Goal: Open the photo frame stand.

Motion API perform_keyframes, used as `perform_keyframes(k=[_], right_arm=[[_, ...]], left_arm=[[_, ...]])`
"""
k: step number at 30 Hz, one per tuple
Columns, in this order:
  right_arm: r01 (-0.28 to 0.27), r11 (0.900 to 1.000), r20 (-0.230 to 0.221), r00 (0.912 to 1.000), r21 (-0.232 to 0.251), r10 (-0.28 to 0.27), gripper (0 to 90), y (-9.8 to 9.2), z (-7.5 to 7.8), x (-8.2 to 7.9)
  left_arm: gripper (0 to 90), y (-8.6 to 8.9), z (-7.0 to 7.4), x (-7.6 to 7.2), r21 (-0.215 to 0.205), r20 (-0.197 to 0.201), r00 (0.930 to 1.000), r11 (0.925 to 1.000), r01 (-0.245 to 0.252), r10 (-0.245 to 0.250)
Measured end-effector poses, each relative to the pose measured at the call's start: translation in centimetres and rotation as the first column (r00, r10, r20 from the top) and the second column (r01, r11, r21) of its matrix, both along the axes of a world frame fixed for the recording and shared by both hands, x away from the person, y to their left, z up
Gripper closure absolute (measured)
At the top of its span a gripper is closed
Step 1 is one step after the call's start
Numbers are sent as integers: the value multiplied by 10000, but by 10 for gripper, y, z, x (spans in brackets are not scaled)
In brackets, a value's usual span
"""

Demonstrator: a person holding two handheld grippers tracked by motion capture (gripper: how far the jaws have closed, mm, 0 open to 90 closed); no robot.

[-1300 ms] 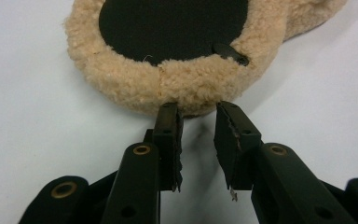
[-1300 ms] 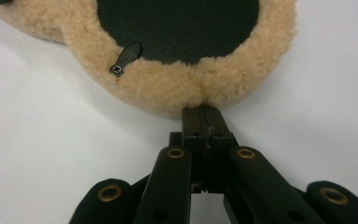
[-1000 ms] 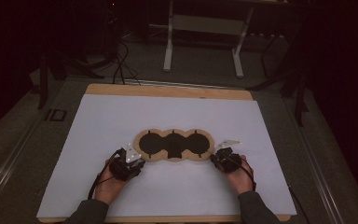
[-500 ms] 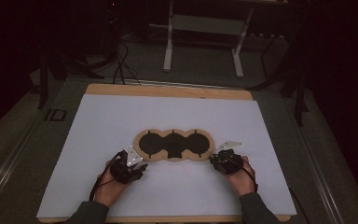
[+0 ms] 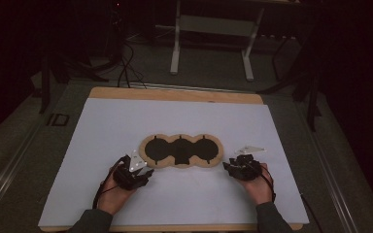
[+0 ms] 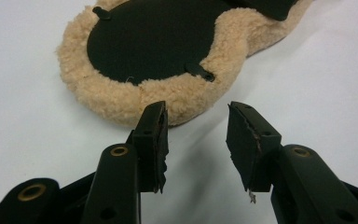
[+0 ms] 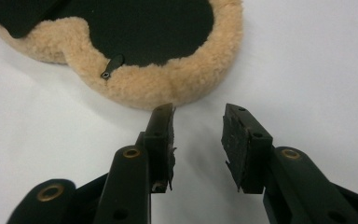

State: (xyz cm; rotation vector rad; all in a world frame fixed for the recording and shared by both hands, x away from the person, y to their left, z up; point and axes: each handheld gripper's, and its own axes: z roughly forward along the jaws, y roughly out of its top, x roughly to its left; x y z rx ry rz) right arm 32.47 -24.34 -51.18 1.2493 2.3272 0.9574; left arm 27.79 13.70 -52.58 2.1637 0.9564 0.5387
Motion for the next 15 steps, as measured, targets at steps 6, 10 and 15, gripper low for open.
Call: perform_keyframes(k=[6, 10, 15], right_arm=[[88, 9998, -3, 10000, 153, -88, 612, -4, 1, -1], [45, 9999, -28, 10000, 156, -44, 609, -4, 1, -1], [-22, 10000, -136, 9999, -10, 22, 600, -6, 3, -1]], left_arm=[[607, 0, 4, -1, -630, -330, 9992, 9978, 218, -239], [637, -4, 7, -4, -708, -229, 9987, 9965, 441, -458], [637, -16, 8, -3, -473, -269, 9975, 9968, 645, -658]])
